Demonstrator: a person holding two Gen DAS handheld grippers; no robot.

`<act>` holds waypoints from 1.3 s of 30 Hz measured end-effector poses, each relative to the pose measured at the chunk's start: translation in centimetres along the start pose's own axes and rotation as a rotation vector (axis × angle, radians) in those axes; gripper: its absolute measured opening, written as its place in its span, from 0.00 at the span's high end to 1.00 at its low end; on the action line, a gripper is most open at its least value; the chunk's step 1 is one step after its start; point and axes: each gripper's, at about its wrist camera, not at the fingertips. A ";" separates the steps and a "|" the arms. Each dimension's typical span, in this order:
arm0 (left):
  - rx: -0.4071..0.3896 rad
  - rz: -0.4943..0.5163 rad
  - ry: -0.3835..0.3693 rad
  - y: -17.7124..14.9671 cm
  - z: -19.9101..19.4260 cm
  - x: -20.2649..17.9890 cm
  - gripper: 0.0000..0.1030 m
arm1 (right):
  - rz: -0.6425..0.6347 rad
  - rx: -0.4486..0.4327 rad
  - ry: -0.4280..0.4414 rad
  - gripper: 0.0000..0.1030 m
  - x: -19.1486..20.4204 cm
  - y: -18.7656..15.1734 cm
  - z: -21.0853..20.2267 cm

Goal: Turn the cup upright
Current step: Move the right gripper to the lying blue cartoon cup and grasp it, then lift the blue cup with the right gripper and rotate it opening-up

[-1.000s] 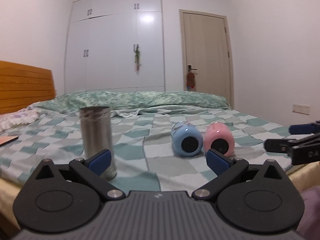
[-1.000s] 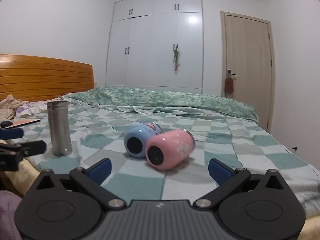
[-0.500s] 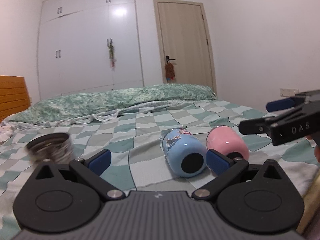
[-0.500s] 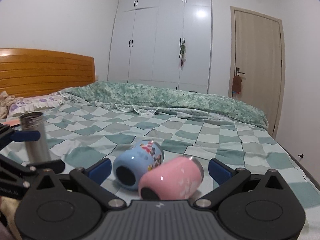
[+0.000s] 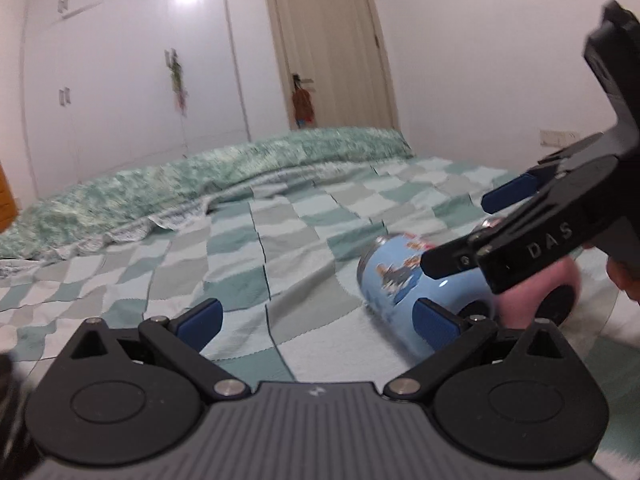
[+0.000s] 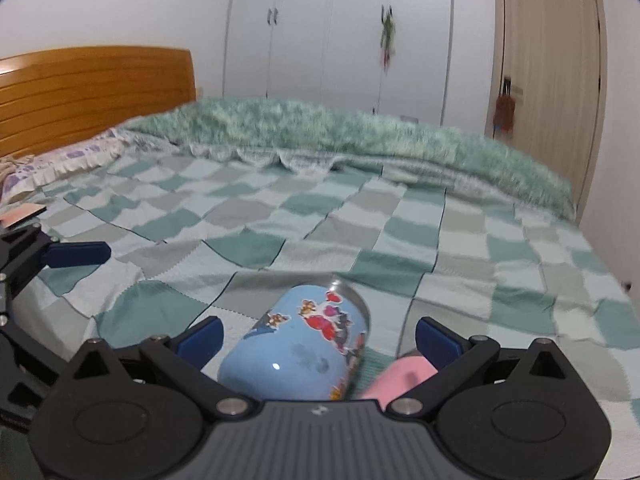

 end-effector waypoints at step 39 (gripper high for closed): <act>0.160 0.037 -0.137 -0.6 7.1 5.4 0.00 | 0.084 0.358 -0.139 0.13 2.7 1.8 9.9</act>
Point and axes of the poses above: each gripper's, at about its wrist camera, not at the fingertips, and z roughly the way its jaws point, x to its left, y to its top, and after that the axes turned 3 degrees about -z, right-handed
